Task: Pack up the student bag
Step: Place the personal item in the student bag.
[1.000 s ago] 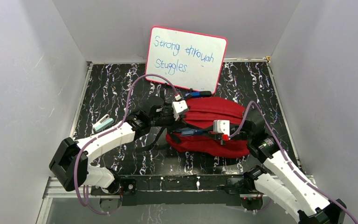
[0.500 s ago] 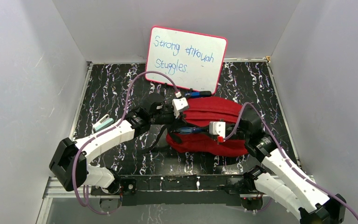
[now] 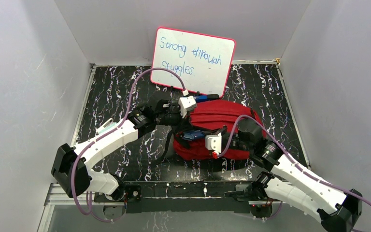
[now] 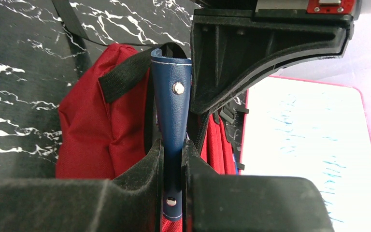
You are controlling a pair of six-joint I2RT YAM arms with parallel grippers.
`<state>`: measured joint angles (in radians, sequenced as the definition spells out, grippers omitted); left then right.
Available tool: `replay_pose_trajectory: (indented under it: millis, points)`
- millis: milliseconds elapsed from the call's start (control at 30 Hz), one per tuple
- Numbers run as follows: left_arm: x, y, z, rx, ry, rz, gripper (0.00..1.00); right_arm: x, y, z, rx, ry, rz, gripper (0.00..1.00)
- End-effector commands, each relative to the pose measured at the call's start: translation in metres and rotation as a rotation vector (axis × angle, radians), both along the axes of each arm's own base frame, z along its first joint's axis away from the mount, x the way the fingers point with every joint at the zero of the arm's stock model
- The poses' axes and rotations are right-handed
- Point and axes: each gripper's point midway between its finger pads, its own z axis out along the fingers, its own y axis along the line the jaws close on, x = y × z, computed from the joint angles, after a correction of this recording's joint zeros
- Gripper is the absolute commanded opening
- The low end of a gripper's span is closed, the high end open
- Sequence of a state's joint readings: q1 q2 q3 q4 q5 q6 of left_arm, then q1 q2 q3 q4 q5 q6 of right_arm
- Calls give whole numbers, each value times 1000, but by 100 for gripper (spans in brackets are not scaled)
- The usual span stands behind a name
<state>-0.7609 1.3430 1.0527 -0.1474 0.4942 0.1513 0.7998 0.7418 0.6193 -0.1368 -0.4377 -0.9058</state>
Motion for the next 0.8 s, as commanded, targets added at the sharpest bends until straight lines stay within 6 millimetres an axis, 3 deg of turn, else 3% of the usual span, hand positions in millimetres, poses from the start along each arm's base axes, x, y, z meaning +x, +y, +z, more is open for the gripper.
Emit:
replay_pose_trajectory:
  millis: [0, 767]
  points:
    - [-4, -13, 71, -162, -94, -64, 0, 22, 0, 44, 18, -225, -80, 0]
    - [0, -13, 73, -111, -50, -44, 0, 40, -6, 23, -462, -436, -220, 0]
